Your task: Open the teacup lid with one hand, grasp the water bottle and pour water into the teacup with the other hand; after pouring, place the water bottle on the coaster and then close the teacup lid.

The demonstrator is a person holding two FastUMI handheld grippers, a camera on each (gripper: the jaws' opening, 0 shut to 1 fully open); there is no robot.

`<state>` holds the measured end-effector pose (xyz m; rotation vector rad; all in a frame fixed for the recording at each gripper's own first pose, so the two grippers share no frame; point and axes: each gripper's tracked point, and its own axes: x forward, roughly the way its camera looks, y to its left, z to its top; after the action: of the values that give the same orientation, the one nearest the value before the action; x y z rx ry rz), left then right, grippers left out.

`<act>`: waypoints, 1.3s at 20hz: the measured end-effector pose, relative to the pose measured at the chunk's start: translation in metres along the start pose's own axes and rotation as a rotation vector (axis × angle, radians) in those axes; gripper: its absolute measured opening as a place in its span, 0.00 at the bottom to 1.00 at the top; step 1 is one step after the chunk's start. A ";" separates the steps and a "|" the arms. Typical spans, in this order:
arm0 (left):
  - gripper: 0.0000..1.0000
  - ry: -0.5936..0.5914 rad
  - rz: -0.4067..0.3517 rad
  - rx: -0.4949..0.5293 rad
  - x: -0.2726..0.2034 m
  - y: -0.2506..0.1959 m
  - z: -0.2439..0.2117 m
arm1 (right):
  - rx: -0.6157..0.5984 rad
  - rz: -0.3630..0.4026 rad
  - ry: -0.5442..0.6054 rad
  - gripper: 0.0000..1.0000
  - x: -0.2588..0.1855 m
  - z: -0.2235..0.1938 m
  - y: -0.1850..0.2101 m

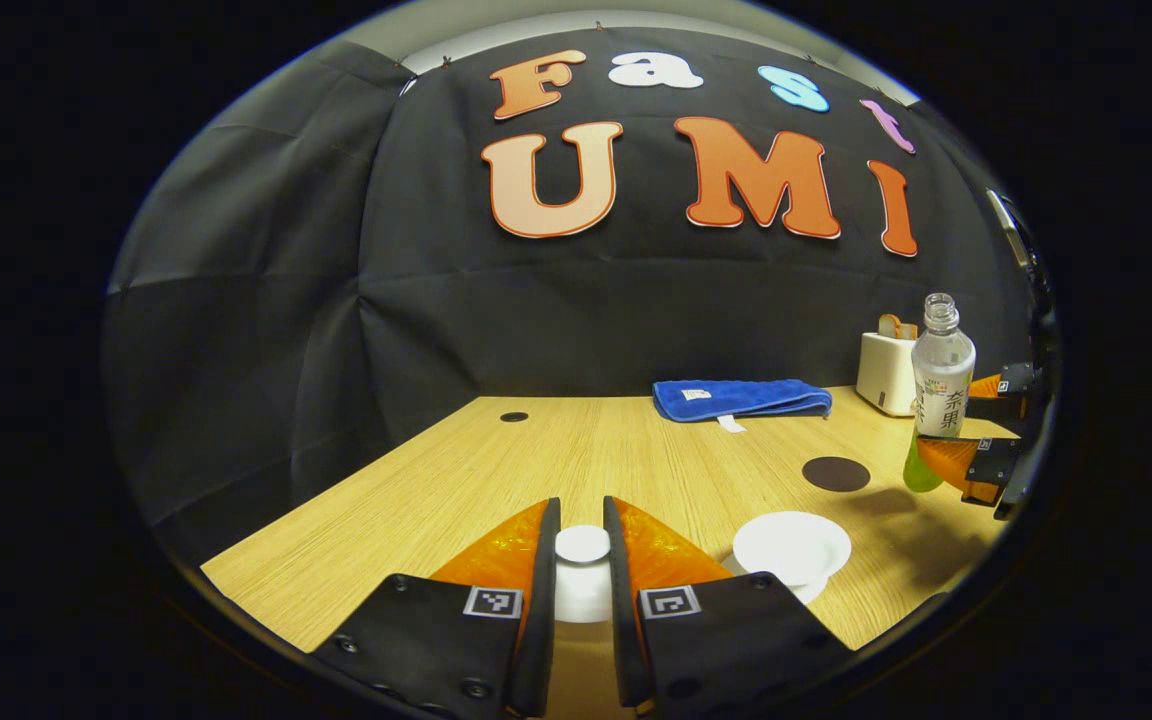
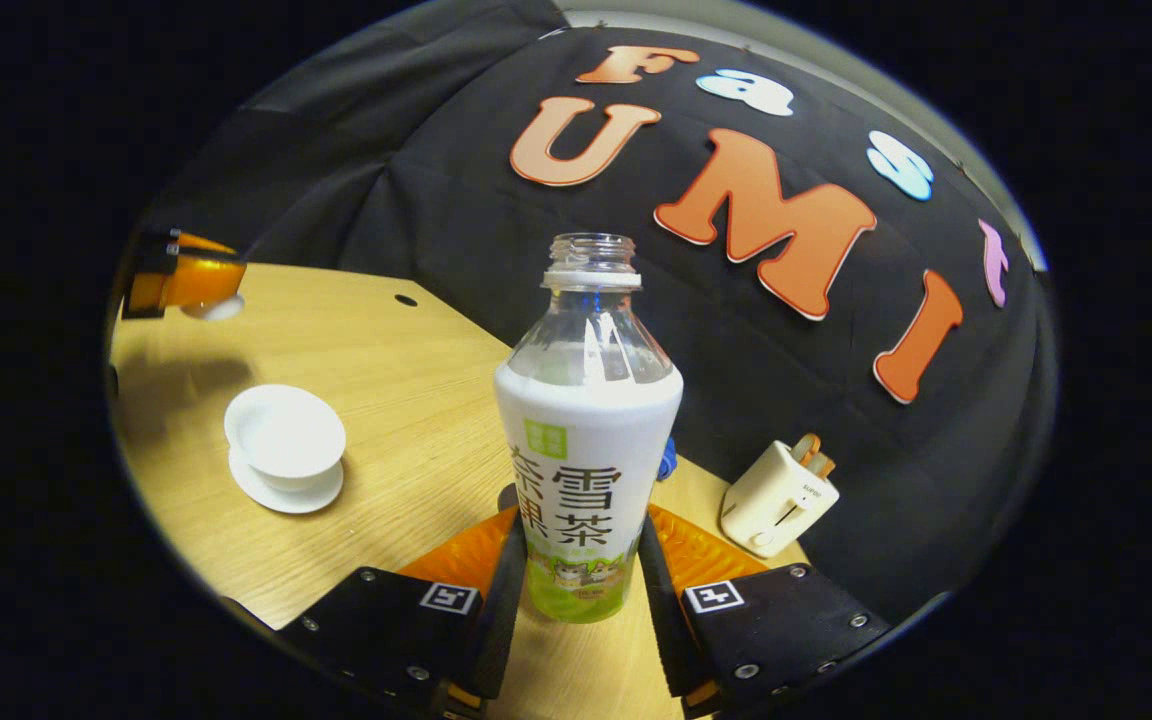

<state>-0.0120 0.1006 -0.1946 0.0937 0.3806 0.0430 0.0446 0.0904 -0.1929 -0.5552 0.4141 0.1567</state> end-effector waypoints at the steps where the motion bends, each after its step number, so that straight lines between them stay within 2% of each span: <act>1: 0.29 -0.001 0.005 0.002 0.000 0.003 0.000 | -0.055 -0.006 0.000 0.61 0.002 -0.001 0.000; 3: 0.29 -0.008 0.015 0.002 0.000 0.010 0.002 | -0.143 -0.037 0.007 0.61 0.004 -0.003 -0.003; 4: 0.25 -0.011 0.023 0.002 0.000 0.013 0.002 | -0.166 -0.040 0.016 0.61 0.006 -0.006 -0.002; 5: 0.29 -0.011 0.031 0.002 -0.002 0.017 0.001 | -0.187 -0.034 0.026 0.61 0.008 -0.010 0.002; 10: 0.29 -0.002 0.033 -0.008 -0.002 0.020 -0.004 | -0.289 -0.041 0.031 0.61 0.012 -0.009 -0.006; 15: 0.29 -0.004 0.033 -0.012 -0.005 0.023 -0.003 | -0.463 -0.086 -0.025 0.61 0.011 0.010 -0.016; 16: 0.25 -0.004 0.034 -0.012 -0.005 0.023 -0.004 | -0.506 -0.094 -0.042 0.61 0.011 0.014 -0.016; 17: 0.29 -0.006 0.034 -0.010 -0.007 0.024 -0.004 | -0.553 -0.104 -0.061 0.60 0.011 0.018 -0.016; 20: 0.29 -0.009 0.055 0.002 -0.008 0.034 -0.007 | -0.680 -0.147 -0.107 0.60 0.010 0.024 -0.013; 23: 0.28 0.002 0.063 0.004 -0.012 0.036 -0.013 | -0.759 -0.160 -0.124 0.61 0.013 0.021 -0.006; 26: 0.29 0.004 0.063 0.001 -0.015 0.039 -0.015 | -0.840 -0.212 -0.161 0.60 0.014 0.029 -0.008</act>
<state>-0.0327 0.1401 -0.1990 0.1065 0.3815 0.1054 0.0688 0.0994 -0.1726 -1.3971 0.1119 0.1669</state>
